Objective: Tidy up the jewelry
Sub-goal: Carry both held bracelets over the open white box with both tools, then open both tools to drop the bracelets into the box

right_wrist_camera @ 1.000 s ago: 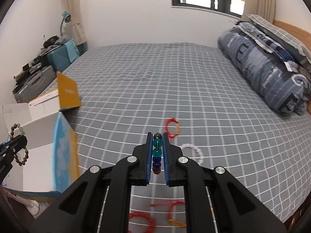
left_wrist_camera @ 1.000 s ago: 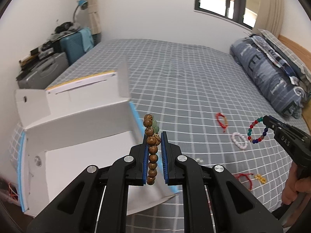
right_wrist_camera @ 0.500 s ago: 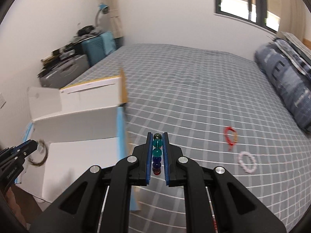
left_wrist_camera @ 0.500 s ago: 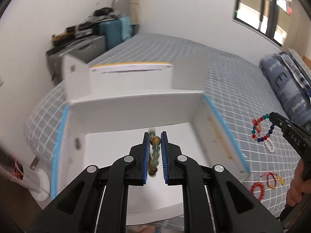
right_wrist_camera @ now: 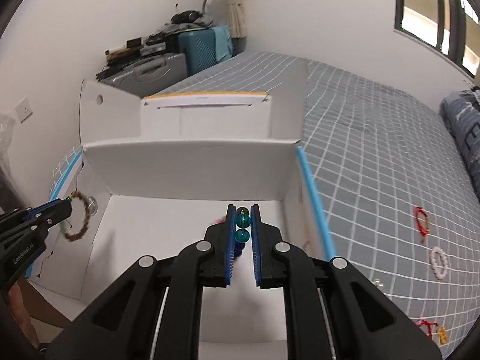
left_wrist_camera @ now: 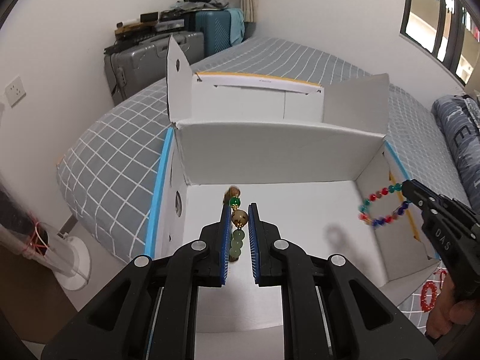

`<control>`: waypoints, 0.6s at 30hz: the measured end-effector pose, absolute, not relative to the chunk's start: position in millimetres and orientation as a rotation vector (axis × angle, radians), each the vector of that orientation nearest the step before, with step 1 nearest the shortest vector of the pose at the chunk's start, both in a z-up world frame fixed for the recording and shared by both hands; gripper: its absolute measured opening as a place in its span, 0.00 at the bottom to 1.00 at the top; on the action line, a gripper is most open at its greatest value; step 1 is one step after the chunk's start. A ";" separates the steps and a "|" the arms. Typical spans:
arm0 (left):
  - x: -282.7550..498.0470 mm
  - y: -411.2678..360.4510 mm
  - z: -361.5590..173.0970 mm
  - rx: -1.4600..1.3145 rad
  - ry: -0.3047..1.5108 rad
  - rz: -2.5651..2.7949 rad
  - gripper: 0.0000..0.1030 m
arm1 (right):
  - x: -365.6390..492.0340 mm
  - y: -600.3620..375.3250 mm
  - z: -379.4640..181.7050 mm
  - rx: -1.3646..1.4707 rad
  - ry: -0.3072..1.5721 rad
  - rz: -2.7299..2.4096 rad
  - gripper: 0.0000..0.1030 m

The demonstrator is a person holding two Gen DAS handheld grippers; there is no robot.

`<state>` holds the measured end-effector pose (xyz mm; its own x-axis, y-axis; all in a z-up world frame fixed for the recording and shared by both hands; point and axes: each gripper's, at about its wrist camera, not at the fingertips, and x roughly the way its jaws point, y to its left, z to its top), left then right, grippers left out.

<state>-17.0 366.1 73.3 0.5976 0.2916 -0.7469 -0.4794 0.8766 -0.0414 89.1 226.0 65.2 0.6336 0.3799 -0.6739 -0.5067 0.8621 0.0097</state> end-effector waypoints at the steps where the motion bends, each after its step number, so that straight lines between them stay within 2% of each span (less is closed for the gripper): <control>1: -16.0 366.1 71.2 -0.246 0.821 0.453 0.11 | 89.8 229.7 62.8 -0.192 0.728 0.513 0.09; 18: 3.9 370.3 46.5 -0.267 0.893 0.443 0.11 | 100.7 240.7 34.4 -0.197 0.851 0.560 0.09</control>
